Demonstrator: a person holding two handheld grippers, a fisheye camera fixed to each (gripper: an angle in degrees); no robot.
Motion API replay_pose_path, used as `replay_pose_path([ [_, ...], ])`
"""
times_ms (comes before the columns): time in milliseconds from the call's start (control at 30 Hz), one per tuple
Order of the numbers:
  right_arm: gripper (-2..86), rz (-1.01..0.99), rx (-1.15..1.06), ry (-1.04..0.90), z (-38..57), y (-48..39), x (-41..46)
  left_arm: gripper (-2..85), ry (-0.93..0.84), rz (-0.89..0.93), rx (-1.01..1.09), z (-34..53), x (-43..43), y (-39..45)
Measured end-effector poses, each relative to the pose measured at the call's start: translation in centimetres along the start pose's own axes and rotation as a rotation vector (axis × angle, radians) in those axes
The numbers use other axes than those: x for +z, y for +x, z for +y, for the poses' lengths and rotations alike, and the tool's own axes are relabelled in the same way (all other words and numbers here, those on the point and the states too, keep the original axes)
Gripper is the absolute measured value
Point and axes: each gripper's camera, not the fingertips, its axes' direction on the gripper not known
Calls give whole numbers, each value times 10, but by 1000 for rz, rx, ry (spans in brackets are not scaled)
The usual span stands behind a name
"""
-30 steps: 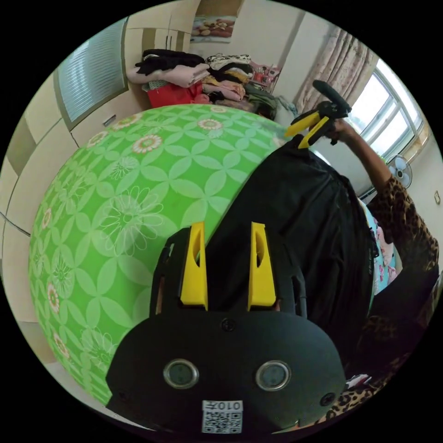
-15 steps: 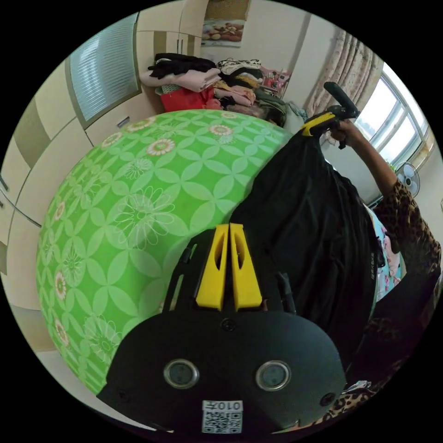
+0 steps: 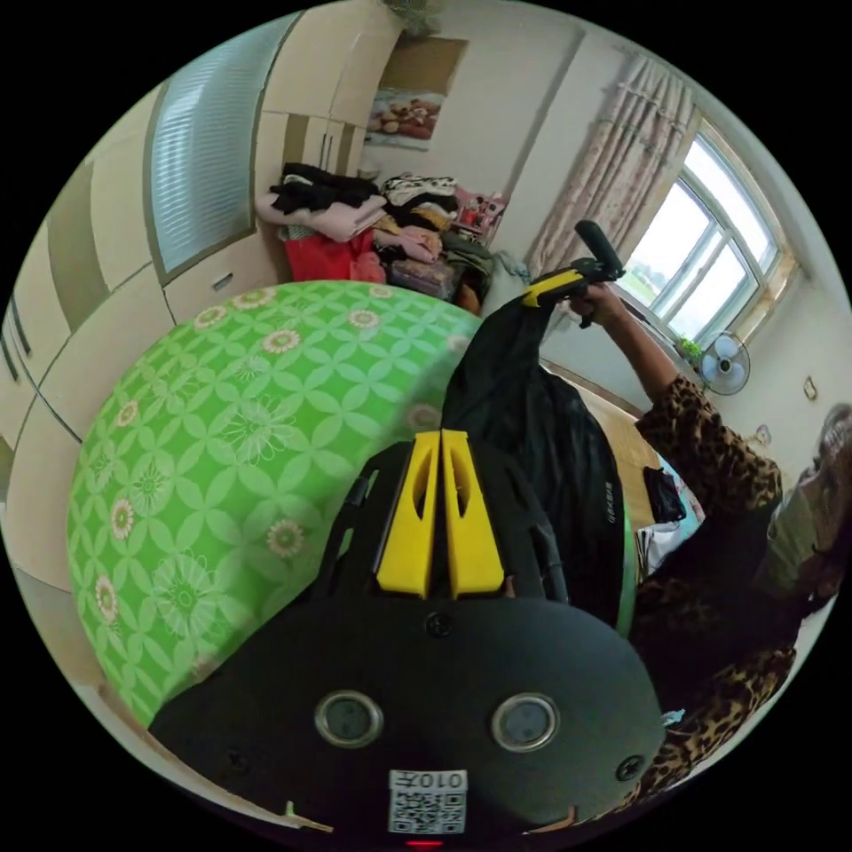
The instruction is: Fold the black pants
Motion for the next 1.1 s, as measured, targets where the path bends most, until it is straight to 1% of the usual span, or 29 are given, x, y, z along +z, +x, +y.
replay_pose_path([
  [267, 23, -110, -112, 236, 143, -34, -73, -4, 67, 18, 104, 53, -27, 118],
  [400, 23, -127, -136, 276, 209, -42, -84, -4, 113, 45, 196, 79, -33, 186],
  [467, 23, -133, -137, 285, 257, -42, -79, -4, 132, 55, 223, 91, -28, 211],
  [500, 23, -142, -129, 288, 269, -40, -76, -4, 120, 100, 231, 99, -16, 224],
  [567, 23, -198, -54, 290, 313, -24, -54, -4, 85, 144, 228, 110, 10, 238],
  [667, 25, -274, 41, 237, 349, -4, -26, -4, -13, 189, 200, 122, 57, 244],
  [700, 25, -284, 50, 245, 355, -2, -24, -3, -36, 240, 181, 123, 68, 242],
  [767, 27, -303, 46, 313, 373, 3, -36, -3, -44, 301, 156, 123, 74, 241],
  [867, 29, -267, 2, 396, 383, 2, -68, -4, 18, 291, 192, 117, 50, 252],
  [1000, 36, -257, -57, 431, 396, 3, -88, -3, 84, 312, 239, 117, 27, 270],
  [1067, 51, -292, -18, 400, 411, 17, -71, -3, 45, 338, 247, 124, 44, 276],
  [1100, 56, -311, 12, 378, 415, 23, -63, -3, -31, 351, 222, 129, 67, 275],
])
